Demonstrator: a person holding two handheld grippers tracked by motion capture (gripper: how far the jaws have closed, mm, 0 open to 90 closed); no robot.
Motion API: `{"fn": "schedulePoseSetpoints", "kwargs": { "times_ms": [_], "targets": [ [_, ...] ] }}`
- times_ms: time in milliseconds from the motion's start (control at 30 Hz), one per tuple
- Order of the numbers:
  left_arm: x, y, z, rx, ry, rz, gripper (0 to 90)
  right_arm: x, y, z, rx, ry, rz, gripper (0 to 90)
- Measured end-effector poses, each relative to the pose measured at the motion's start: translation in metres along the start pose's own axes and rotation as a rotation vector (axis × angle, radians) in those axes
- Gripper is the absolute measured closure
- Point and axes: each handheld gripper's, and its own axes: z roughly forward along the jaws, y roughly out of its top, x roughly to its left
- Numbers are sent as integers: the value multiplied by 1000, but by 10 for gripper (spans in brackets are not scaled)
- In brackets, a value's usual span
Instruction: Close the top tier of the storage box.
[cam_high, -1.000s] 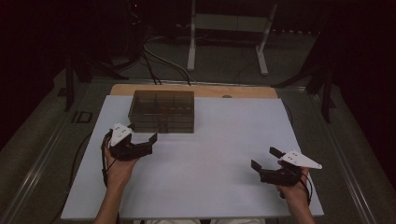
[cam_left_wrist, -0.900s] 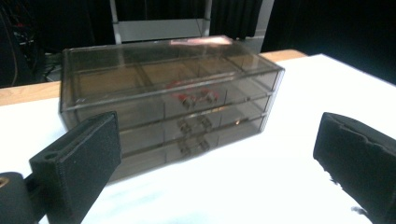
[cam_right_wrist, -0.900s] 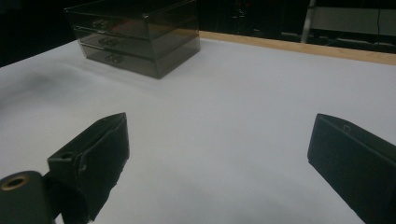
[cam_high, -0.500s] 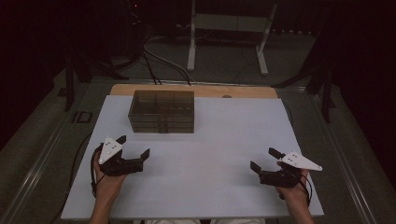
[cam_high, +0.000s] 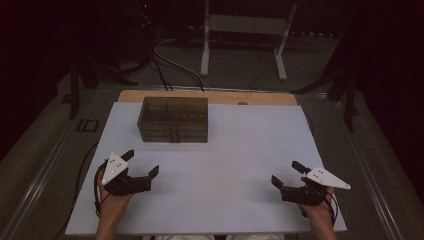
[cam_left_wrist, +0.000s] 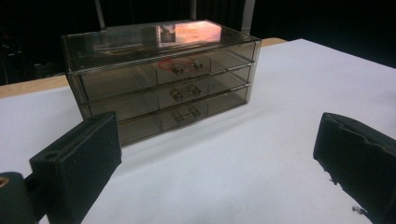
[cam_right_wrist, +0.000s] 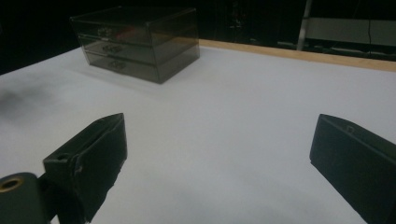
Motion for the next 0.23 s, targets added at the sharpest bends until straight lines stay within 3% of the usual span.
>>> {"fn": "schedulePoseSetpoints", "kwargs": {
  "times_ms": [233],
  "targets": [
    [2,-1,-1,-3,18,-10,25,1,-1,2,5,-8,-11,42]
  ]
}}
